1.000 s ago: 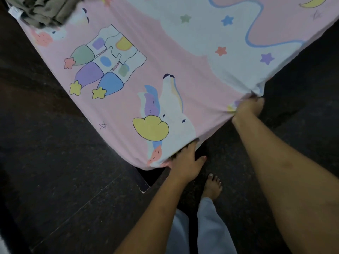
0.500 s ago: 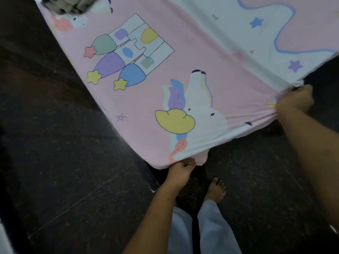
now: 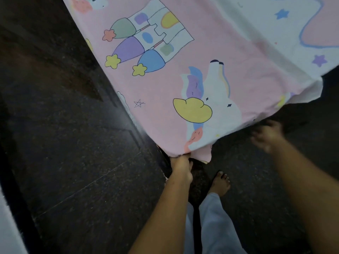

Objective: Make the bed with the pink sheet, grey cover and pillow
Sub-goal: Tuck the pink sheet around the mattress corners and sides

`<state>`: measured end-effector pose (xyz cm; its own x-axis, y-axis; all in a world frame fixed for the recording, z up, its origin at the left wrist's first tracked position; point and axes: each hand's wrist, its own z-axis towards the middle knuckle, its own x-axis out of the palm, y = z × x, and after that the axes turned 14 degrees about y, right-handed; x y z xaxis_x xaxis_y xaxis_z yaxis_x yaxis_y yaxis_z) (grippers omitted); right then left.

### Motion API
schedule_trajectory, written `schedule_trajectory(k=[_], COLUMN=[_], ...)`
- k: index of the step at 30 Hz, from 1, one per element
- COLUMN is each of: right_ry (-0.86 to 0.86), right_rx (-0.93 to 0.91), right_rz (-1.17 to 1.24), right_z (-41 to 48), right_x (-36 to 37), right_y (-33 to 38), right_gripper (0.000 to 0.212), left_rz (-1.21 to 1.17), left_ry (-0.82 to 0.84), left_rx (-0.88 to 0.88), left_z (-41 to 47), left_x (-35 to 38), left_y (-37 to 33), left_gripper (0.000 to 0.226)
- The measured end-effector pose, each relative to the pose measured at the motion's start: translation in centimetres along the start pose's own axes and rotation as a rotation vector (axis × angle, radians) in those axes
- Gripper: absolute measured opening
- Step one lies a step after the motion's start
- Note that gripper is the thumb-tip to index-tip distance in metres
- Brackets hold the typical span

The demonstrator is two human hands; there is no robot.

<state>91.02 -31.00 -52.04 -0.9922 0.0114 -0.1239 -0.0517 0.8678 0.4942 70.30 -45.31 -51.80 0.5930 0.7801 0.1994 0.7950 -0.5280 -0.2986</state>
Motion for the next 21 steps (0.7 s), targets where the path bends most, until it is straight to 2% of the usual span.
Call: schedule_trajectory(k=[1,3,6,8,9,14,18,21], right_ry=[0.170,0.384,0.498,0.546,0.562,0.555,0.418,0.367], right_rx=[0.061,0.152,0.239,0.274,0.279,0.223,0.154,0.189], right_rz=[0.002,-0.087,-0.164,-0.233,-0.234,-0.130,-0.190,-0.243], right_z=[-1.1,-2.8,-3.4,-3.6,-3.7,-3.2,-1.4,-0.5], right_x=[3.0,7.4,9.4,9.9,10.2,13.2,14.8,14.3], right_y=[-0.6,-1.6,-3.8,-5.1,-5.4,-6.9,-8.6,-8.8], right_gripper=[0.039,0.030,0.048,0.055,0.053,0.021,0.030,0.028], left_rz=[0.016,0.038,0.089,0.117,0.117,-0.005,-0.043,-0.016], left_ry=[-0.008,-0.020,0.014,0.010,0.006,-0.068,-0.101,-0.073], left_rx=[-0.029,-0.109,-0.177,-0.189,-0.186,-0.136,-0.113,-0.096], left_z=[0.2,0.9,1.5,1.6,1.8,3.6,5.3,5.8], left_x=[0.1,0.1,0.0,0.2,0.4,0.9,1.4,2.0], left_y=[-0.1,-0.1,-0.1,-0.1,0.0,0.6,1.1,1.5], left_gripper=[0.047,0.043,0.032,0.017,0.012,0.019,0.020,0.030])
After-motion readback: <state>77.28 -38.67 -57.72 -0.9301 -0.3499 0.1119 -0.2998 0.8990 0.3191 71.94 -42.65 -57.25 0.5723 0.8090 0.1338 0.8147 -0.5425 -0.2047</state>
